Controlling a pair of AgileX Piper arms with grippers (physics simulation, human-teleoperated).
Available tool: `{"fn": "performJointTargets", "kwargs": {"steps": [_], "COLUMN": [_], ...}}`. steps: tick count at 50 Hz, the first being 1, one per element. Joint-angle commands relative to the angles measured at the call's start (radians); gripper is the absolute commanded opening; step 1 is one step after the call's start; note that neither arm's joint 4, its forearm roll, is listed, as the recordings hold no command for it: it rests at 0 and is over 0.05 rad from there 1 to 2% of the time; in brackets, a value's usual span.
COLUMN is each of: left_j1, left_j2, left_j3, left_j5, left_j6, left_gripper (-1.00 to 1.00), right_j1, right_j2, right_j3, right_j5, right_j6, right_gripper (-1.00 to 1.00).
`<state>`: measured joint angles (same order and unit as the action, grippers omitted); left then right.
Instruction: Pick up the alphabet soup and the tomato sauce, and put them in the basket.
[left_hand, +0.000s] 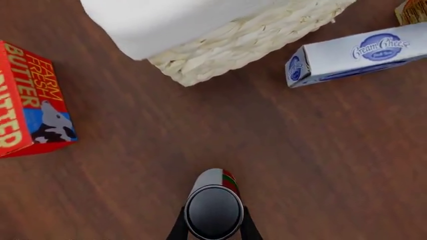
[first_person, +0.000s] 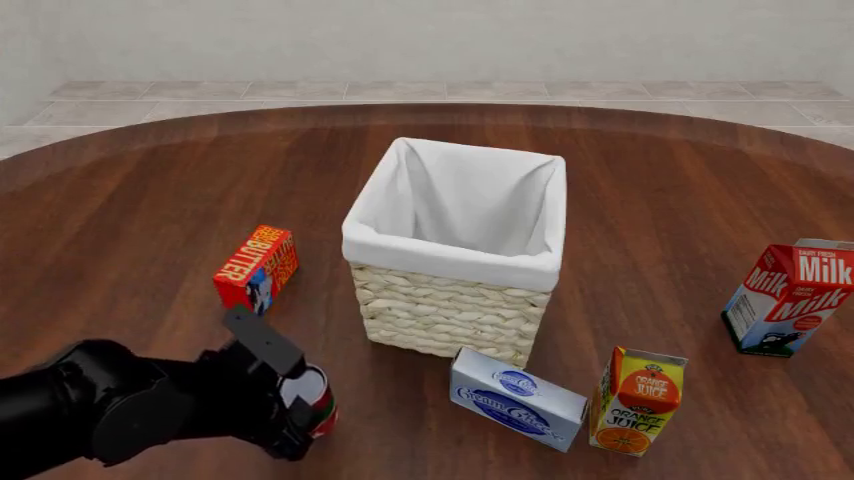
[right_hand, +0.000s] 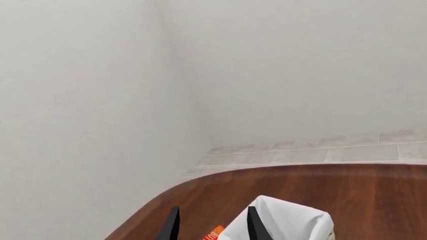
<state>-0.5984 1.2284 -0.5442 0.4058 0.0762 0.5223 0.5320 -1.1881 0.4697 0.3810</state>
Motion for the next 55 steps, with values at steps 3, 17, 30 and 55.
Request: {"fn": "performJointTargets", "kwargs": {"steps": [3, 17, 30, 55], "left_j1": [-0.007, -0.025, -0.04, -0.046], "left_j2": [-0.076, -0.134, -0.177, -0.214], "left_j3": [-0.043, -0.117, -0.216, -0.367], "left_j5": [0.087, 0.171, 0.258, 0.356], "left_j6": [0.033, 0.046, 0.061, 0.097], "left_gripper": [-1.0, -1.0, -1.0, -1.0], "right_j1": [0.002, 0.0, 0.0, -0.002], "right_j2": [0.0, -0.004, -0.007, -0.006], "right_j3": [-0.006, -0.003, -0.007, -0.009], "right_j5": [0.004, 0.001, 0.007, 0.005], "right_j6": [-0.002, -0.002, -0.002, -0.003], "right_gripper": [1.0, 1.0, 1.0, 1.0]}}
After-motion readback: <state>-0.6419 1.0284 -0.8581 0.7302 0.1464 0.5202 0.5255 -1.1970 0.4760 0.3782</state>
